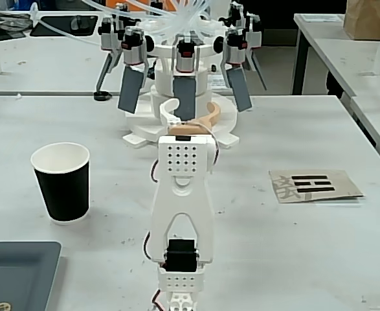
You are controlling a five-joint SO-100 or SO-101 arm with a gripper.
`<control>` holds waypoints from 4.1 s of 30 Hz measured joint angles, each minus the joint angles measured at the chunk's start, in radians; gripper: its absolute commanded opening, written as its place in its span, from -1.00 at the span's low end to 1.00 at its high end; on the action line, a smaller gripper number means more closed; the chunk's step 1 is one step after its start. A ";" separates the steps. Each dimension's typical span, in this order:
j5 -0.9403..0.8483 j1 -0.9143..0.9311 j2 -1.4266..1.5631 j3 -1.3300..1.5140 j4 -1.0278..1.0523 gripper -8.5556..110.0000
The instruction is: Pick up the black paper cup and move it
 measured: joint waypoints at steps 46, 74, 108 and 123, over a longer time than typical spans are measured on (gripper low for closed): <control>-0.044 0.046 0.402 0.647 -0.225 -0.46; 0.048 0.038 0.663 1.081 -0.508 -0.05; -0.060 -0.396 0.663 1.098 -0.538 0.10; -0.054 -0.495 0.399 0.853 -0.538 0.09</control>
